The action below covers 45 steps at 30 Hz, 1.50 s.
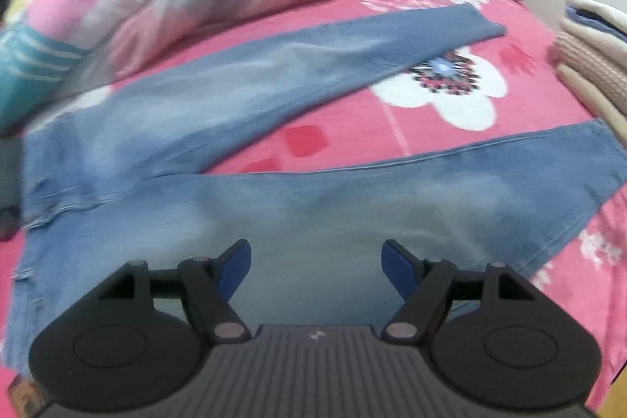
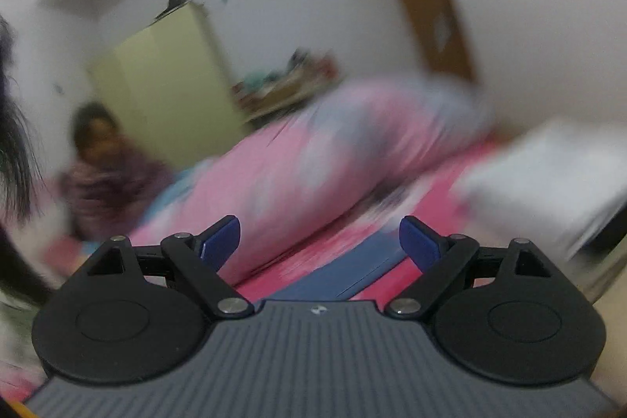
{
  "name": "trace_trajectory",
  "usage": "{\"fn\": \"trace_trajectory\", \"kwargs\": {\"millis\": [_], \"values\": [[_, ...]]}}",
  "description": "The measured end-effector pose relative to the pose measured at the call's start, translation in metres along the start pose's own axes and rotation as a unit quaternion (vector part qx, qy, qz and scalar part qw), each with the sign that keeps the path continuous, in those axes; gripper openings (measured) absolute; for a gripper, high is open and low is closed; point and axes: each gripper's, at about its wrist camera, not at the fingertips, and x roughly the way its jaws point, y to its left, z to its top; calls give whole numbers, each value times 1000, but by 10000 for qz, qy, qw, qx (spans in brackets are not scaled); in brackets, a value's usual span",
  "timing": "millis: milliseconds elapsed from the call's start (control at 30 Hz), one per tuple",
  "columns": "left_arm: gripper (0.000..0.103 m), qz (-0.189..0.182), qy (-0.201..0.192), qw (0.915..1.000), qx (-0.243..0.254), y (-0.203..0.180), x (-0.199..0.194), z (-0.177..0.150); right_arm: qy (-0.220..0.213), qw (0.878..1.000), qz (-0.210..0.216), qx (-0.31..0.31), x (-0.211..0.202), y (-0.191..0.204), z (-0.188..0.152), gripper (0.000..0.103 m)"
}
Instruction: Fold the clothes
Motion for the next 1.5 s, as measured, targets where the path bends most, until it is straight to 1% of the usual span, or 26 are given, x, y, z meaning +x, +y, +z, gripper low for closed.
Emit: {"fn": "trace_trajectory", "kwargs": {"millis": [67, 133, 200, 233, 300, 333, 367, 400, 533, 567, 600, 633, 667, 700, 767, 833, 900, 933, 1000, 1067, 1133, 1200, 1267, 1300, 1367, 1500], "values": [[74, 240, -55, 9997, -12, 12, -16, -2, 391, 9977, 364, 423, 30, -7, -29, 88], [75, 438, -98, 9990, -77, 28, -39, -2, 695, 9948, 672, 311, 45, 5, -49, 88], [75, 611, -159, 9979, -113, 44, -59, -5, 750, 9934, 855, -127, 42, 21, -59, 88], [75, 697, -176, 9973, -115, 51, -67, -7, 913, 9918, 842, -290, 44, 29, -66, 88], [75, 852, -144, 9962, -74, 60, -75, -15, 1519, 9829, 843, -612, 61, 42, -83, 88], [75, 897, -90, 9959, -96, 62, -74, -21, 1837, 9761, 779, -863, 74, 49, -91, 88], [74, 940, -44, 9955, -117, 64, -72, -27, 2181, 9670, 676, -1127, 84, 59, -110, 88], [72, 982, -15, 9951, -137, 64, -66, -33, 2454, 9578, 701, -1319, 93, 72, -129, 88], [66, 1147, 17, 9932, -204, 62, -44, -52, 3311, 9134, 905, -2190, 130, 131, -219, 76], [65, 1154, 2, 9930, -242, 63, -36, -53, 3448, 9012, 1004, -2427, 130, 147, -241, 70], [63, 1149, 6, 9929, -293, 66, -28, -54, 3519, 8929, 1133, -2571, 135, 163, -259, 68], [57, 1127, 56, 9929, -365, 70, -19, -55, 3582, 8847, 1265, -2703, 140, 178, -276, 66], [54, 1110, 117, 9928, -429, 75, -11, -57, 3644, 8760, 1396, -2834, 145, 194, -293, 60], [50, 1089, 172, 9927, -485, 81, -3, -59, 3704, 8670, 1527, -2964, 150, 210, -310, 58], [45, 1045, 283, 9923, -597, 93, 13, -63, 3699, 8557, 1814, -3131, 160, 232, -336, 57], [42, 924, 396, 9923, -718, 104, 24, -68, 3810, 8425, 1868, -3319, 167, 240, -358, 56], [42, 715, 385, 9935, -800, 112, 24, -74, 3750, 8366, 1960, -3478, 155, 227, -357, 55], [42, 630, 370, 9942, -786, 114, 23, -77, 3794, 8326, 1924, -3547, 147, 210, -348, 55], [42, 513, 381, 9959, -646, 114, 19, -82, 3984, 8282, 1585, -3608, 130, 168, -327, 55], [42, 407, 387, 9965, -614, 116, 13, -85, 4299, 8208, 996, -3627, 122, 128, -304, 54], [43, 308, 374, 9968, -633, 120, 6, -85, 4420, 8193, 490, -3619, 118, 115, -281, 49], [43, 280, 338, 9969, -649, 123, -1, -84, 4196, 8399, 421, -3417, 124, 127, -263, 49], [42, 337, 245, 9970, -654, 129, -5, -82, 3853, 8527, 830, -3428, 137, 161, -266, 49], [43, 370, 203, 9969, -658, 131, -7, -81, 3796, 8505, 1140, -3457, 145, 179, -277, 49], [42, 426, 178, 9966, -677, 137, -5, -81, 3696, 8418, 1778, -3509, 162, 217, -301, 48], [44, 373, 344, 9958, -767, 148, 11, -87, 3867, 8126, 2226, -3749, 186, 261, -350, 47]]}}
